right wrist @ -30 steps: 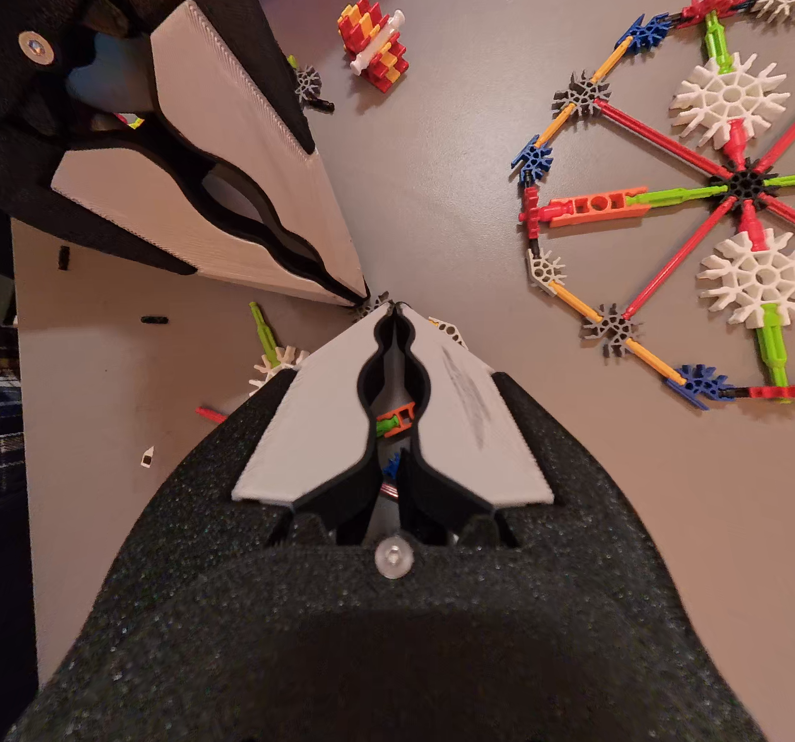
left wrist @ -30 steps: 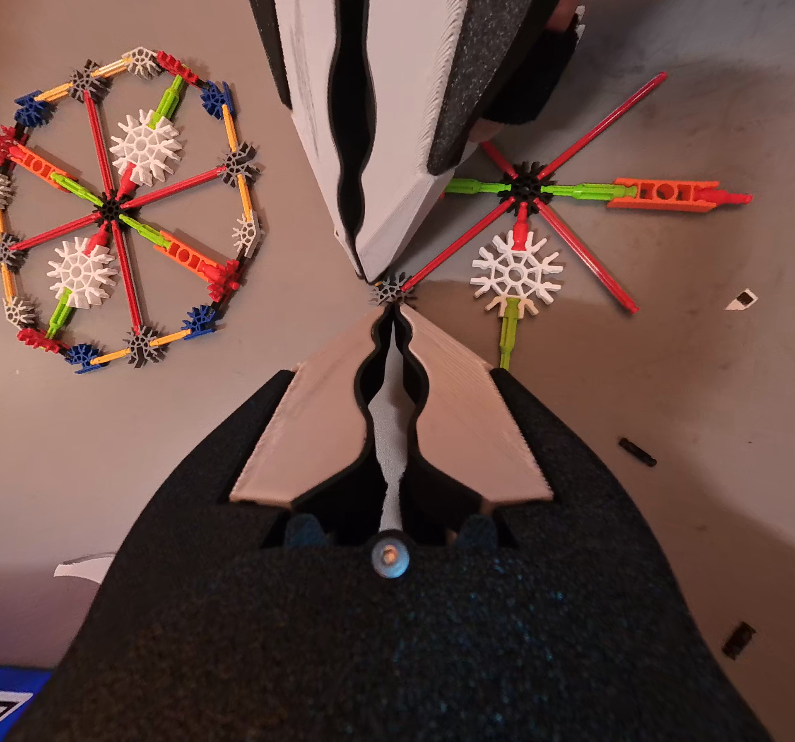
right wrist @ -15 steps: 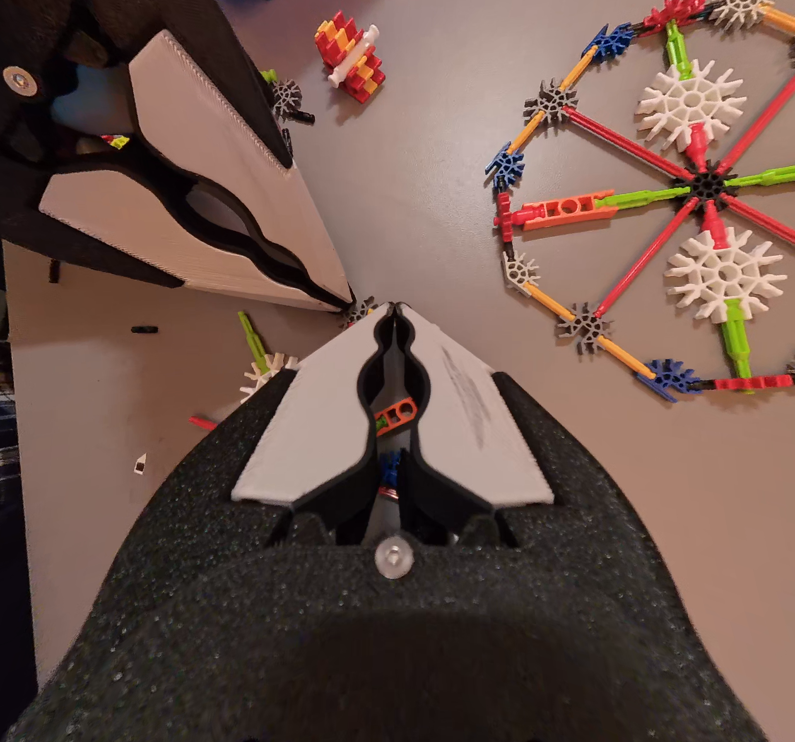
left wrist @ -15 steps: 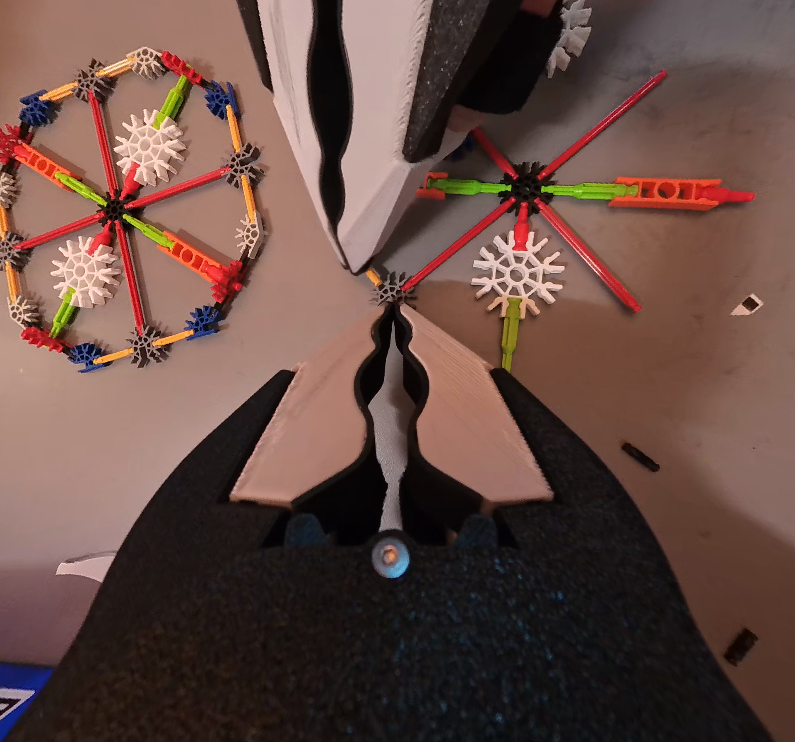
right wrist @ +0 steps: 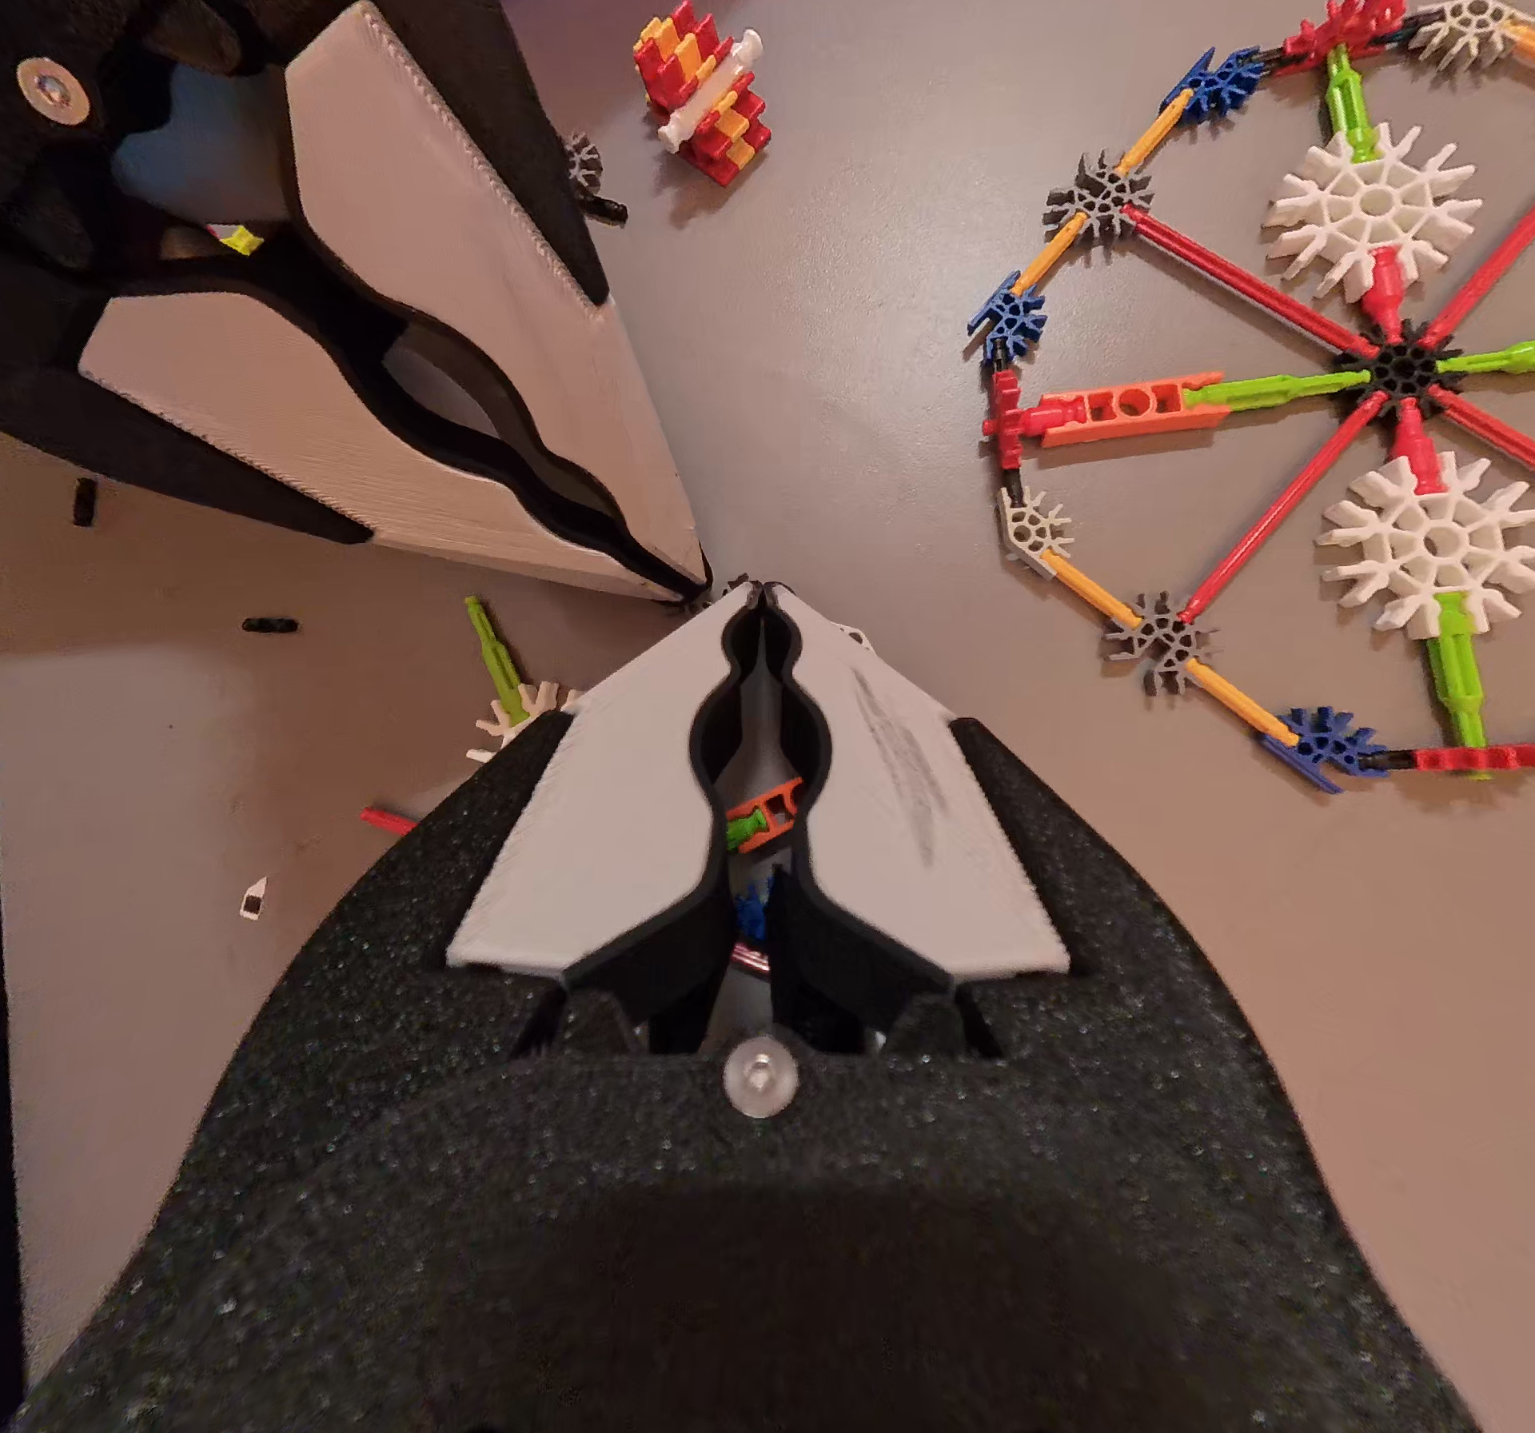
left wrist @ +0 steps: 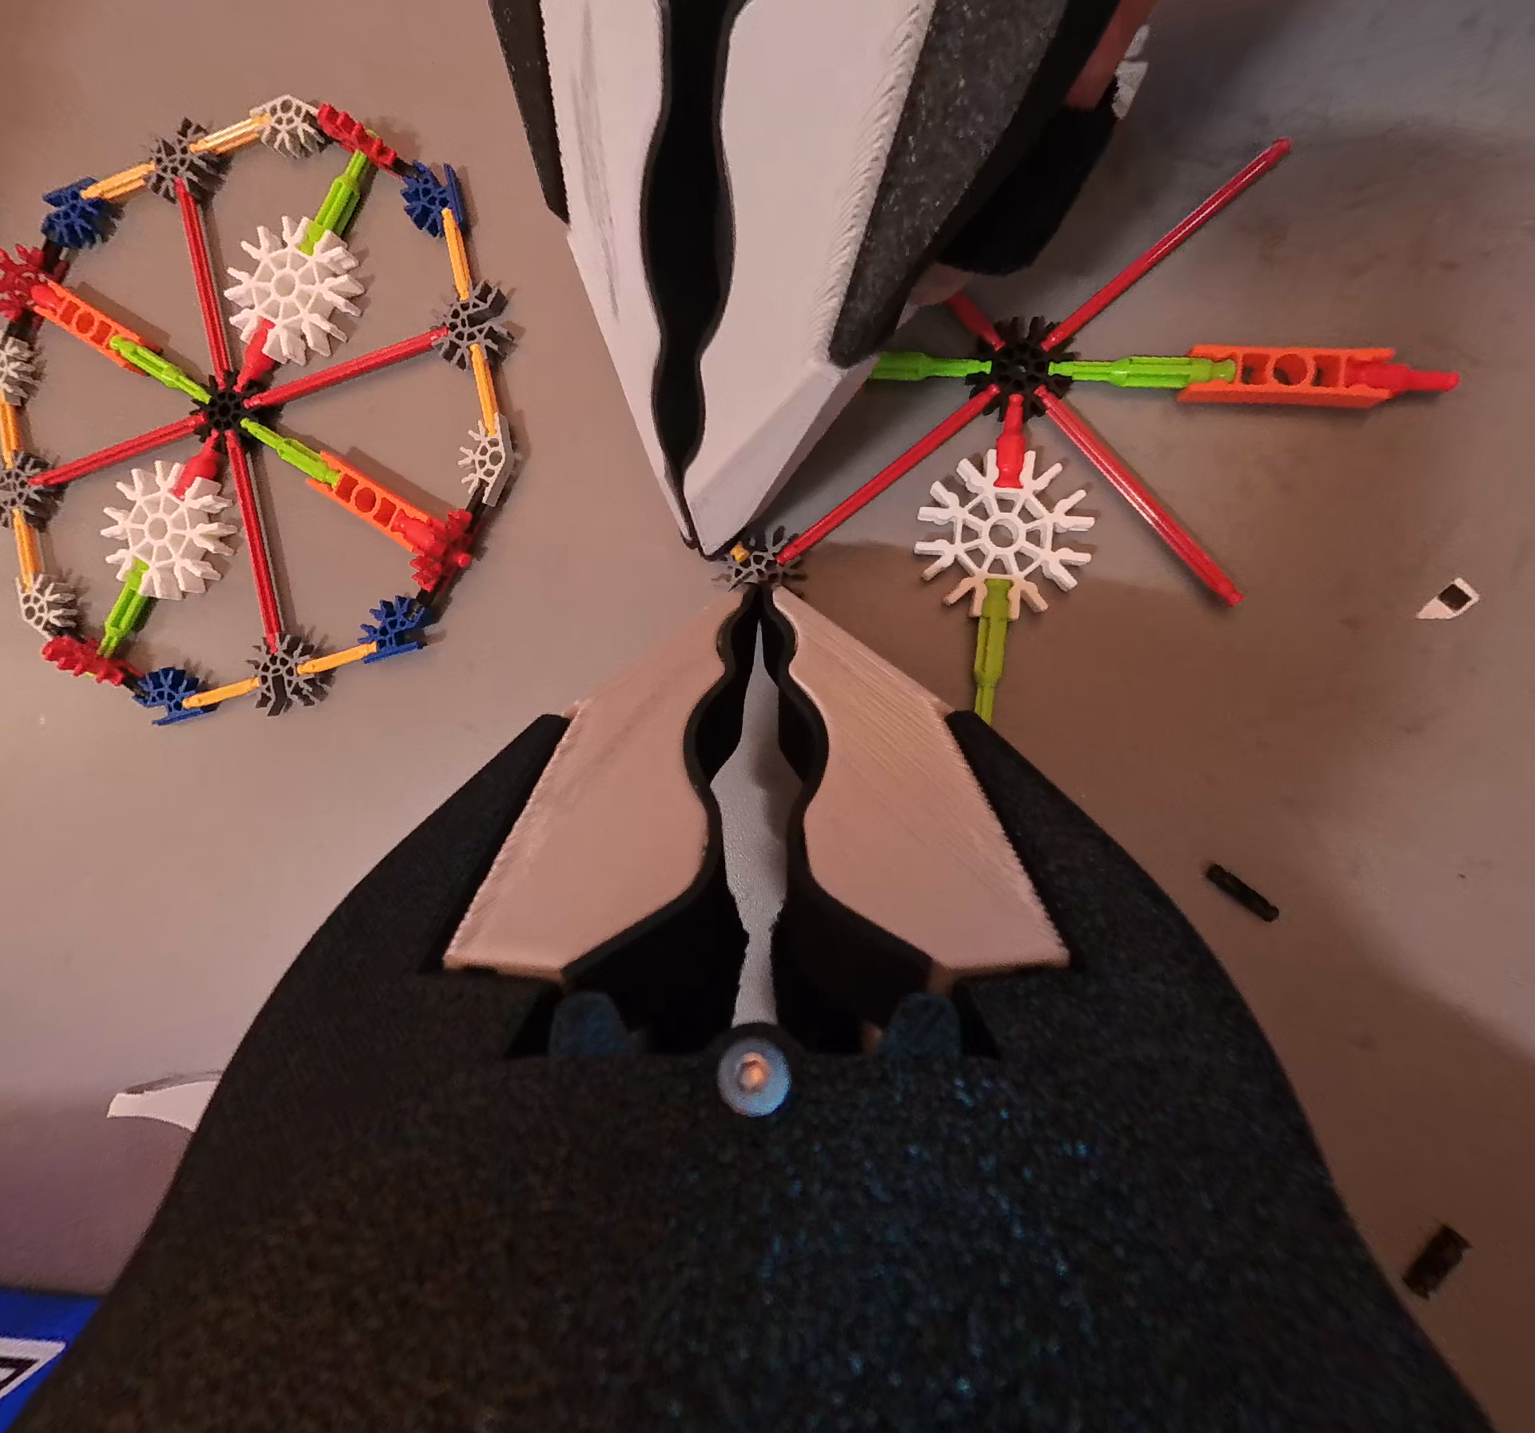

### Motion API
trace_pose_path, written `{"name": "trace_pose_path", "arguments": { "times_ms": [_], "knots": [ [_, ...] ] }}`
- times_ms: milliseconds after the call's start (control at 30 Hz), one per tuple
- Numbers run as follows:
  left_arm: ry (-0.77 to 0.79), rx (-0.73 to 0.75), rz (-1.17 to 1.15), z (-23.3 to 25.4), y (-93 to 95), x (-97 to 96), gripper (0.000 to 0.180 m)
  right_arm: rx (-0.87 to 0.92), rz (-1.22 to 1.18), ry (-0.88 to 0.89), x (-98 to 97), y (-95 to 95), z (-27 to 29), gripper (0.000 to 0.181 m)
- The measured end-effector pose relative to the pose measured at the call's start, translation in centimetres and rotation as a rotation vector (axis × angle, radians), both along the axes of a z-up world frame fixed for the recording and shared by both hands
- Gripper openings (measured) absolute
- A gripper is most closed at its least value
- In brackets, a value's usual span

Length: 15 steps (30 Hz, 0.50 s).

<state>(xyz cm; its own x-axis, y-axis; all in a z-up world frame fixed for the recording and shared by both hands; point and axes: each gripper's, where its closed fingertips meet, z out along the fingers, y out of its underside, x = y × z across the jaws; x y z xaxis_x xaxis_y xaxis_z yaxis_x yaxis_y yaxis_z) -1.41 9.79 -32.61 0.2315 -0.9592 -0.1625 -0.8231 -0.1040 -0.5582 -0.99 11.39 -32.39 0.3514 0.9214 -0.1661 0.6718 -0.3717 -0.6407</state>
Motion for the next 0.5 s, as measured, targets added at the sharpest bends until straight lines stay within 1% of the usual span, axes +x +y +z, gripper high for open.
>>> {"name": "trace_pose_path", "arguments": {
  "times_ms": [167,400,500],
  "knots": [
    [0.001,-0.001,-0.005,0.03,-0.08,0.11,0.000,0.061,0.001,-0.016,0.09,0.13,-0.24,0.000],
    [-0.009,-0.005,-0.001,0.05,-0.10,0.11,0.000,0.023,-0.025,0.040,0.29,0.19,0.20,0.000],
    [-0.004,-0.002,-0.005,0.06,-0.11,0.11,0.000,0.036,-0.029,0.043,0.26,0.33,0.61,0.000]
  ]
}}
